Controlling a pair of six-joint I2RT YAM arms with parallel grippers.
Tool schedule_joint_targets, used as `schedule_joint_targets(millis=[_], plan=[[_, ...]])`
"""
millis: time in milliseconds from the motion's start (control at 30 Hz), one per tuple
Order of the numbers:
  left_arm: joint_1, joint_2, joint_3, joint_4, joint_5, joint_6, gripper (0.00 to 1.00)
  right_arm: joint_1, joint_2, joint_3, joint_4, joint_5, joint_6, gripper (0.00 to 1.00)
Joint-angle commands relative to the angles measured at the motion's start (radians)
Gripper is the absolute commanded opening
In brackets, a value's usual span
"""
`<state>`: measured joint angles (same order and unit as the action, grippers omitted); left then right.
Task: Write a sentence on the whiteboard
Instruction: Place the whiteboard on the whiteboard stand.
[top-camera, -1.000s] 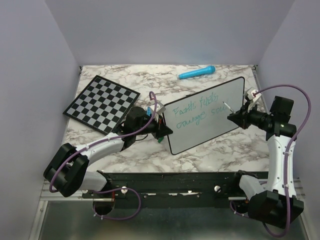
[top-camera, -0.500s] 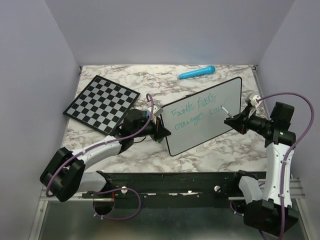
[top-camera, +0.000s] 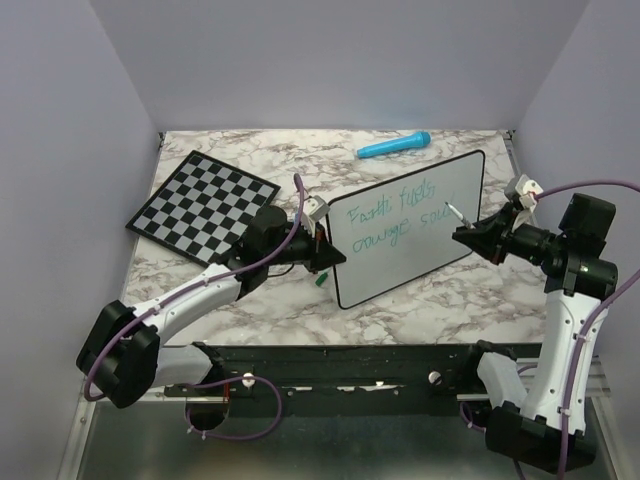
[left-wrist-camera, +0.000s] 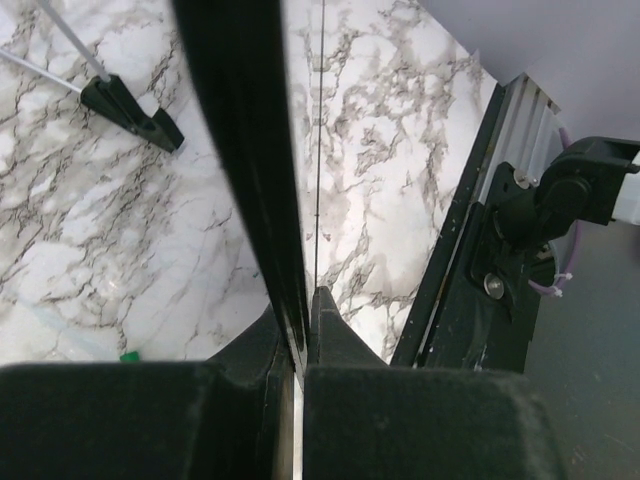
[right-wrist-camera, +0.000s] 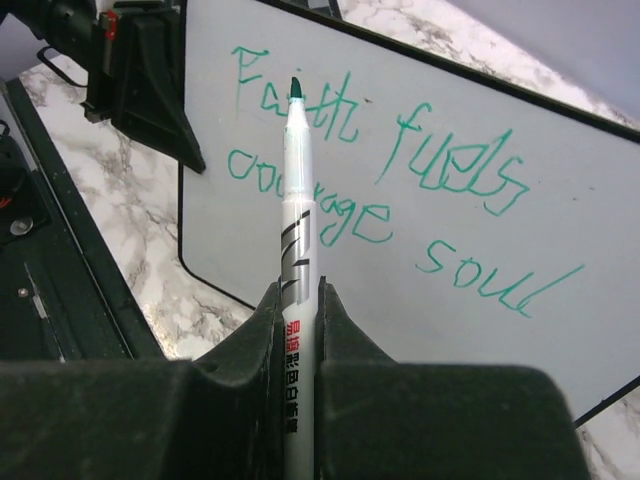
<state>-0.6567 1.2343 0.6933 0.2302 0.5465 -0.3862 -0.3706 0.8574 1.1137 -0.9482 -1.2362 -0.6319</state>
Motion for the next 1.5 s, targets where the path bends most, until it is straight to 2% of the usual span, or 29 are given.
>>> schedule_joint_targets(millis=[0, 233, 633, 933, 1167, 1467], plan=[[0.018, -0.012, 0.109, 0.054, 0.029, 0.001, 0.00, -0.007, 0.022, 0.083, -0.135, -0.057, -0.038, 0.01], [0.061, 0.013, 0.179, 0.061, 0.075, -0.025, 0.00, -0.007, 0.031, 0.098, -0.146, -0.069, -0.037, 0.00], [0.085, 0.071, 0.271, 0.116, 0.070, -0.072, 0.00, -0.007, 0.049, 0.083, -0.136, -0.072, -0.035, 0.01], [0.092, 0.152, 0.429, 0.081, 0.102, -0.054, 0.00, -0.007, 0.055, 0.077, -0.133, -0.078, -0.032, 0.00], [0.155, 0.252, 0.570, 0.078, 0.162, -0.063, 0.00, -0.007, 0.057, 0.064, -0.129, -0.083, -0.029, 0.00], [0.206, 0.387, 0.738, -0.060, 0.242, 0.009, 0.00, -0.007, 0.055, 0.037, -0.123, -0.082, -0.032, 0.00]])
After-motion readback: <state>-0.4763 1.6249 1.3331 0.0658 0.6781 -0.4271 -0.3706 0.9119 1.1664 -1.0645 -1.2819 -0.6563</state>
